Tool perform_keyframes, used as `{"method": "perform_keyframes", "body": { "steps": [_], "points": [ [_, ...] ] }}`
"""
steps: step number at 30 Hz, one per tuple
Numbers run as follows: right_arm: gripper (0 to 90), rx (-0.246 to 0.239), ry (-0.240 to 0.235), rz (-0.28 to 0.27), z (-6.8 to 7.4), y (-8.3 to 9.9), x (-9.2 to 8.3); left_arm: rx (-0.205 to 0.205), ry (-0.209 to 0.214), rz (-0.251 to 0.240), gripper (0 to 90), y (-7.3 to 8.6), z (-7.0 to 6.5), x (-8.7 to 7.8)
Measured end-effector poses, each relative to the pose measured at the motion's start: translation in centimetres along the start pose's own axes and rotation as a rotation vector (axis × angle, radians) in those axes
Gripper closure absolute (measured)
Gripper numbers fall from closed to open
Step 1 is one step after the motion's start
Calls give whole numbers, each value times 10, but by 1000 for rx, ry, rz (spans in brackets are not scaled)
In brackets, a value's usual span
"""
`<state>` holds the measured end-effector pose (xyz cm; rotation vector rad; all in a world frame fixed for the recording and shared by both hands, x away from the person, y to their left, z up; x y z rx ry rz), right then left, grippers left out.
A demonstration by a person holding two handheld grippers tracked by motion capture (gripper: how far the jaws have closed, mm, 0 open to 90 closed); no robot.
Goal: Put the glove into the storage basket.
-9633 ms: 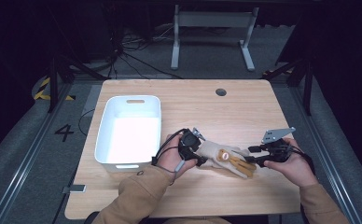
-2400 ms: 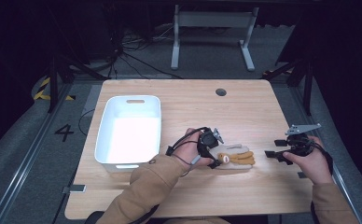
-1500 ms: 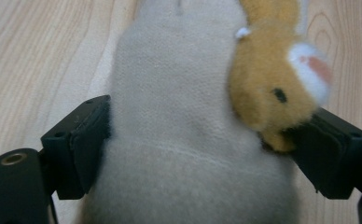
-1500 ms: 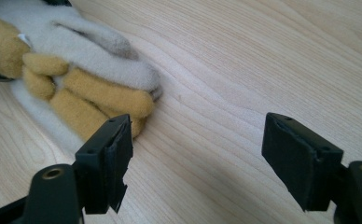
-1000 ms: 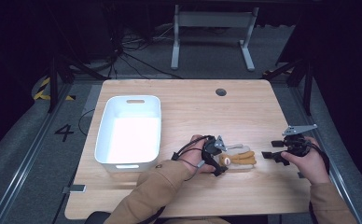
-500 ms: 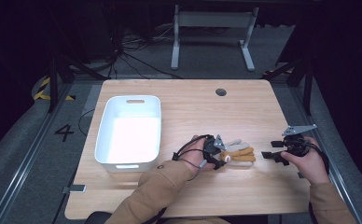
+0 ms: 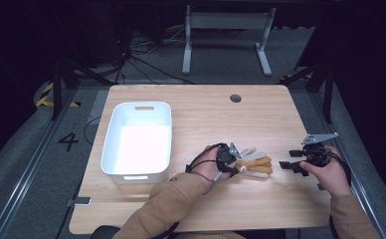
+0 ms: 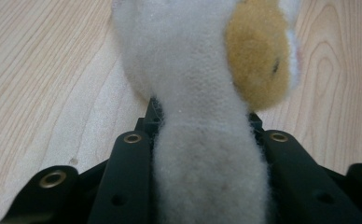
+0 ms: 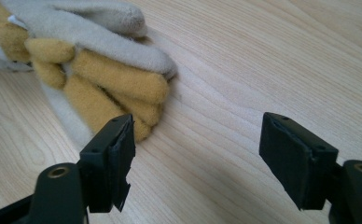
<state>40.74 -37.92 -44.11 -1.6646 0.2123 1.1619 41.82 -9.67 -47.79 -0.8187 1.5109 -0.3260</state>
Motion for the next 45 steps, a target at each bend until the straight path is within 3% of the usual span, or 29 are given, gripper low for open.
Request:
{"method": "perform_keyframes", "body": {
  "steps": [7, 15, 20, 28, 32, 45],
  "points": [
    [271, 4, -7, -3, -1, -1, 1, -35, 3, -22, 738, -6, -2, -12],
    [271, 3, -10, -8, -2, -4, 3, -71, 7, -49, 742, -16, -3, -40],
    [271, -6, -21, -11, -3, -11, 7, -101, -29, -65, 742, -17, 1, -65],
    [271, -22, -35, -8, 0, -21, 15, -149, -53, -103, 741, -15, 3, -86],
    [271, -31, -41, -6, 1, -25, 18, -196, -62, -121, 740, -12, 5, -98],
    [271, -47, -57, -2, 3, -35, 27, -257, -104, -167, 741, -7, 7, -137]
  ]
}}
Point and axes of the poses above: each handheld gripper's, and its own axes: x roughly forward along the jaws, y roughly out of its underside, z roughly to its left, the point moved 3 cm from there along x, roughly forward along the jaws, and after that the axes turned 6 degrees about y, right-handed, at the moved point
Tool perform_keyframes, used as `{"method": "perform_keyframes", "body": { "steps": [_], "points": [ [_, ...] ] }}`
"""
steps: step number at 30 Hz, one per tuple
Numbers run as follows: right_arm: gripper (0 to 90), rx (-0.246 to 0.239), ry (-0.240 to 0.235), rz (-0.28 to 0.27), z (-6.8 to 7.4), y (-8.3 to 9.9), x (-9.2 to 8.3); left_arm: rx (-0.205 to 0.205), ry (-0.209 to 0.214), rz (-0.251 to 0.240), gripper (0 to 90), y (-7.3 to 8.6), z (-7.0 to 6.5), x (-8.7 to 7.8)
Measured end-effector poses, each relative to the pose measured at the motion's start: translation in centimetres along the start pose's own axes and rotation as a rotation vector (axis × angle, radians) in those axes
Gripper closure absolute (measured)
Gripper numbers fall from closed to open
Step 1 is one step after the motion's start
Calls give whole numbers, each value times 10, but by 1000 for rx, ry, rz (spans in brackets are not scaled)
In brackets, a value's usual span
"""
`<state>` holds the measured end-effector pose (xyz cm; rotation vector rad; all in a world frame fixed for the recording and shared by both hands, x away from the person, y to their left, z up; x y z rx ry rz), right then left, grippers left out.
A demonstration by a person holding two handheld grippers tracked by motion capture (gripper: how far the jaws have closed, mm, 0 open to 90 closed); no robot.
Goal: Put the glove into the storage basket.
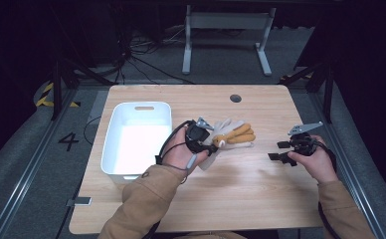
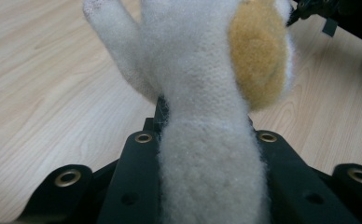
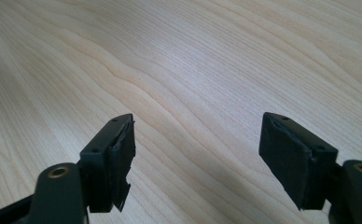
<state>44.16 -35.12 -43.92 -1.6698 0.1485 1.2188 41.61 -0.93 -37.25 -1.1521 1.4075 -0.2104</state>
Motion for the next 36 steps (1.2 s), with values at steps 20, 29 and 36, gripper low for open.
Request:
{"method": "perform_keyframes", "body": {
  "steps": [20, 29, 36],
  "points": [
    [269, -3, -8, 11, 2, -1, 4, -85, -89, -55, 739, 3, 21, -69],
    [268, 1, -3, 17, 1, 2, 4, -139, -143, -81, 738, 9, 35, -96],
    [261, 2, 3, 22, 1, 4, 5, -191, -207, -72, 736, 18, 48, -103]
  ]
}}
Point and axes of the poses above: each handheld gripper's, and its own axes: x roughly forward along the jaws, y roughly out of its underside, z roughly to its left, the point moved 3 cm from there along x, roughly forward along the jaws, and after that the axes turned 6 degrees about y, right-handed, at the moved point
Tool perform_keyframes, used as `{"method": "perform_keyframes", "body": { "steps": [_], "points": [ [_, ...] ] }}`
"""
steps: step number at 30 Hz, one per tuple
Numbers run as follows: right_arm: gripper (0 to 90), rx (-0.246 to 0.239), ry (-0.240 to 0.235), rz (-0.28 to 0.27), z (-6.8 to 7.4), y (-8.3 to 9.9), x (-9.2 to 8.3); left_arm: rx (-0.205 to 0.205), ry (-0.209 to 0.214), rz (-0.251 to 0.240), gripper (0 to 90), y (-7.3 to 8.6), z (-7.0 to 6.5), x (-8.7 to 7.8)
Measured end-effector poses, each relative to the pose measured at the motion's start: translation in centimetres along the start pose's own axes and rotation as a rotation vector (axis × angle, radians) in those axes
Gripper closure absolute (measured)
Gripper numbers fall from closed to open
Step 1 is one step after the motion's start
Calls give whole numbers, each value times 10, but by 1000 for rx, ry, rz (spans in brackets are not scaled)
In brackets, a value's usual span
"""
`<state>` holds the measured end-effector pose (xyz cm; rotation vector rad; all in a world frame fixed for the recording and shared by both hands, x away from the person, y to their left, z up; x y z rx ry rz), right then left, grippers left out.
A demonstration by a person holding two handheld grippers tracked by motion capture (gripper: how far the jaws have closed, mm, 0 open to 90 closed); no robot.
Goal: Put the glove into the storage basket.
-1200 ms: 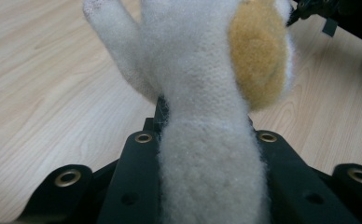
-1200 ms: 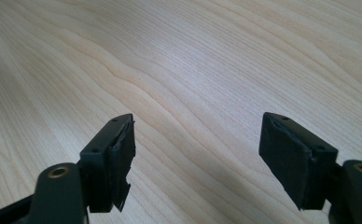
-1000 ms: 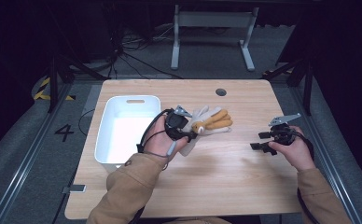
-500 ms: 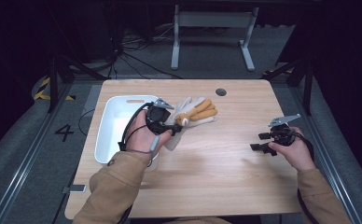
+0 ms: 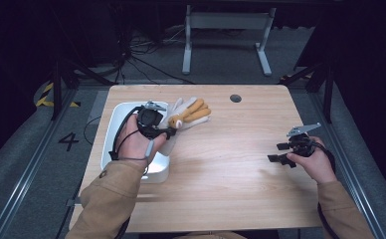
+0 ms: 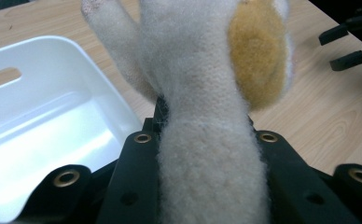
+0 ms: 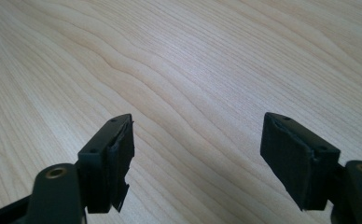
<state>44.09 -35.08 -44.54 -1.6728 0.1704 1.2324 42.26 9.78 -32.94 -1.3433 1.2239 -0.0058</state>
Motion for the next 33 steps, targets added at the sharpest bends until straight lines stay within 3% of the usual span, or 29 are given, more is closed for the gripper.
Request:
{"method": "perform_keyframes", "body": {
  "steps": [1, 15, 28, 33],
  "points": [
    [261, 3, 2, -2, 0, 1, 0, -20, -7, -7, 736, 2, 4, -2],
    [258, -1, 9, -11, 0, 2, 4, -112, -76, -49, 734, 18, 38, -17],
    [256, 13, 19, -32, 0, 2, 6, -182, -109, -61, 733, 33, 59, -7],
    [253, 17, 17, -39, 1, 2, 7, -207, -140, -62, 733, 41, 68, -2]
  ]
}}
Point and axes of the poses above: each handheld gripper's, and its own axes: x roughly forward along the jaws, y roughly out of its underside, z roughly to its left, the point moved 3 cm from there along x, roughly forward along the jaws, and after that the axes turned 6 degrees about y, right-handed, at the moved point
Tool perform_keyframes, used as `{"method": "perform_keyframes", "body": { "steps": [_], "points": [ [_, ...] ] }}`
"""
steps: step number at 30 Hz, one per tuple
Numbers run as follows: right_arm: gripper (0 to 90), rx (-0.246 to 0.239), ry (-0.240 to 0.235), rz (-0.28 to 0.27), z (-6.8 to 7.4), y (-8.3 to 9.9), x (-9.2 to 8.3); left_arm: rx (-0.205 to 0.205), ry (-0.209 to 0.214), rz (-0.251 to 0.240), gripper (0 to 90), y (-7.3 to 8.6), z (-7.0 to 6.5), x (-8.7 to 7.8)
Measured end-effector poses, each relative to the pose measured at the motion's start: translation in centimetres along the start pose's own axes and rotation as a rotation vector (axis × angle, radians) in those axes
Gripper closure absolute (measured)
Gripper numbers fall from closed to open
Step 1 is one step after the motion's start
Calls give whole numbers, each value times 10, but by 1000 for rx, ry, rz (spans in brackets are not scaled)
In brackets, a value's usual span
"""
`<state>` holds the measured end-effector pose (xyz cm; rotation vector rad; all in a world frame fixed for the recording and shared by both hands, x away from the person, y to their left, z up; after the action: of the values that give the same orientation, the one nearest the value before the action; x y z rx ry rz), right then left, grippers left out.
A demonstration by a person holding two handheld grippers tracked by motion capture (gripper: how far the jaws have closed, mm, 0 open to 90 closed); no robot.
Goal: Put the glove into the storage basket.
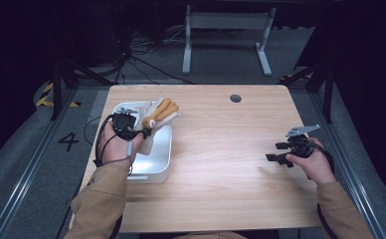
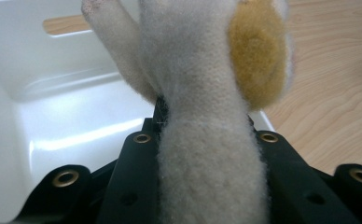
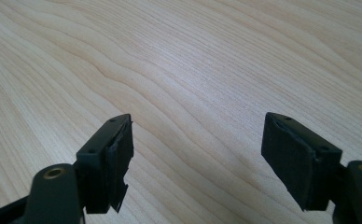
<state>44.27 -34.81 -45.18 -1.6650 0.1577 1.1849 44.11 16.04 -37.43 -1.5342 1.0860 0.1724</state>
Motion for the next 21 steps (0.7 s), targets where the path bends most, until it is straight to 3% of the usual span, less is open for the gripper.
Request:
{"method": "perform_keyframes", "body": {
  "steps": [14, 21],
  "points": [
    [253, -3, 1, 6, 0, 1, 2, -108, -48, -12, 731, 15, 24, 4],
    [253, -4, 1, 7, 0, 1, 2, -148, -57, -1, 725, 23, 36, 18]
  ]
}}
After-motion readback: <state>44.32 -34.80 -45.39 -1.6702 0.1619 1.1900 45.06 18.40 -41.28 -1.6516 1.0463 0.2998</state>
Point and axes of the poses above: each handheld gripper's, and its own axes: x roughly forward along the jaws, y roughly out of its underside, z roughly to its left, the point moved 3 cm from there along x, roughly forward along the jaws, and after that the axes turned 6 degrees about y, right-handed, at the moved point
